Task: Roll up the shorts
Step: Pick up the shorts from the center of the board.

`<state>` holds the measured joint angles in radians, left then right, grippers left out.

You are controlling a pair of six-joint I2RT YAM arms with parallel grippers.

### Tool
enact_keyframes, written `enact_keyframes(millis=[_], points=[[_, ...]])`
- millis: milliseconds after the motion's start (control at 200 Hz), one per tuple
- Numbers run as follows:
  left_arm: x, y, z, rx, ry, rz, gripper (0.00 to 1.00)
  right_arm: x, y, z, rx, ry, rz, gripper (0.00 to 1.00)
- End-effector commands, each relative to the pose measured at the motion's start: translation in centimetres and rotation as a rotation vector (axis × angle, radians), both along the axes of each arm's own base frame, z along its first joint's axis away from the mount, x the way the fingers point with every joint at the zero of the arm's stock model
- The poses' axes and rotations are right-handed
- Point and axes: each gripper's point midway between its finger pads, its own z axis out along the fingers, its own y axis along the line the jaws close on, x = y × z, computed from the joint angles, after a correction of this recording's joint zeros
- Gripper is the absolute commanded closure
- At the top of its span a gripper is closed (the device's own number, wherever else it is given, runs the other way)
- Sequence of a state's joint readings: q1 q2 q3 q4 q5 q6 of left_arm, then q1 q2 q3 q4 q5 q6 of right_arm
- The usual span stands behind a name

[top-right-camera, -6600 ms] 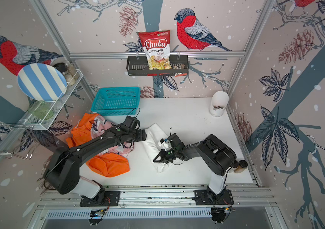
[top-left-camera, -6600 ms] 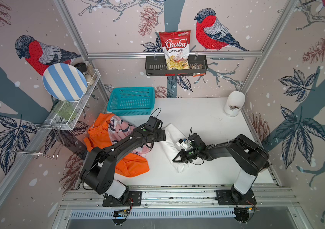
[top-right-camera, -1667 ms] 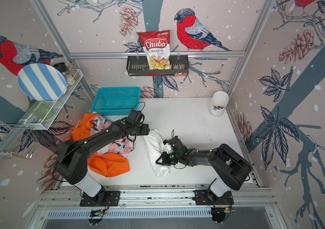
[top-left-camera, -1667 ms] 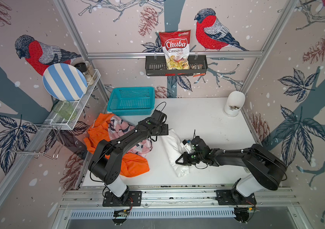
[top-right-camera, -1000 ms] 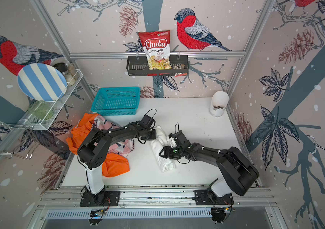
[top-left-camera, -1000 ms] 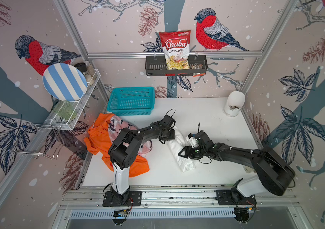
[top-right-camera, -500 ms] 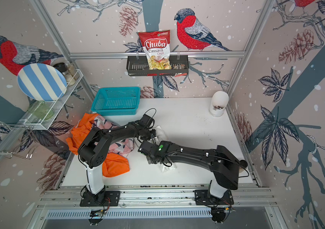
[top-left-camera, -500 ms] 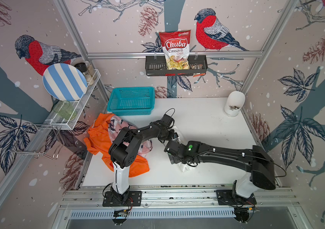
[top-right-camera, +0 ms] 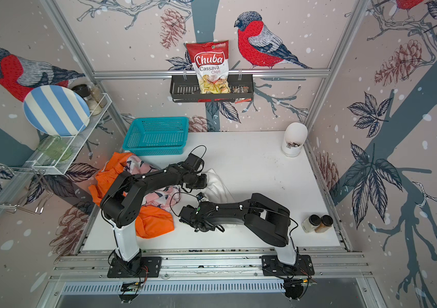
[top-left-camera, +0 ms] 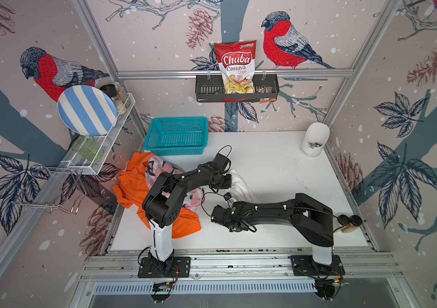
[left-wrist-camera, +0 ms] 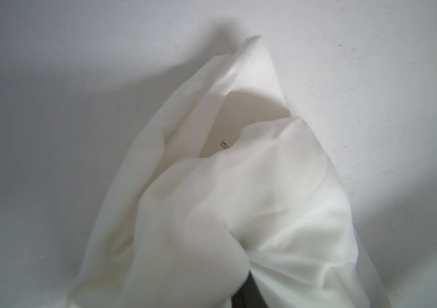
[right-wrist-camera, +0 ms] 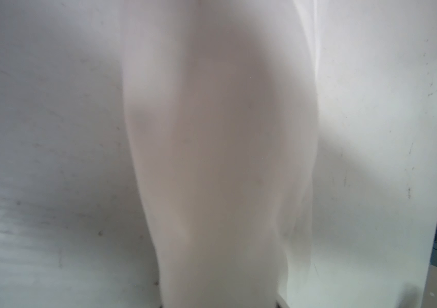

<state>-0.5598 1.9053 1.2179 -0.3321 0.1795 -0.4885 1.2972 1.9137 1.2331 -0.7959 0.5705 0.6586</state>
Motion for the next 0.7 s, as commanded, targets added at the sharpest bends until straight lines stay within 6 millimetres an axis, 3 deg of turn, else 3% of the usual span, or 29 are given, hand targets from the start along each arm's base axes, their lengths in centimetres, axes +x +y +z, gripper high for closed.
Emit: enact_keyframes(millis=[0,100,235,320,455,695], points=[[0.1,1.8,0.8,0.052,-0.022,0.018,0.63,-1.7,3.2,0.7,0.223,0.154,0.058,0.89],[0.5,3.0,2.7,0.061,-0.058,0.046,0.46,-3.1,6.0,2.7,0.537,0.343,0.089,0.92],[0.6,4.4,5.6,0.062,-0.112,0.08,0.35,-3.4,6.5,4.5,0.846,0.528,0.085,0.92],[0.6,4.5,7.1,0.043,-0.136,0.089,0.31,-2.4,5.5,4.4,0.977,0.595,0.045,0.92],[0.2,3.8,8.6,-0.017,-0.146,0.088,0.28,-1.1,2.3,2.5,1.104,0.665,-0.058,0.94],[-1.9,0.1,8.3,-0.171,-0.099,0.044,0.26,-0.1,-1.9,0.2,1.278,0.72,-0.203,0.96]])
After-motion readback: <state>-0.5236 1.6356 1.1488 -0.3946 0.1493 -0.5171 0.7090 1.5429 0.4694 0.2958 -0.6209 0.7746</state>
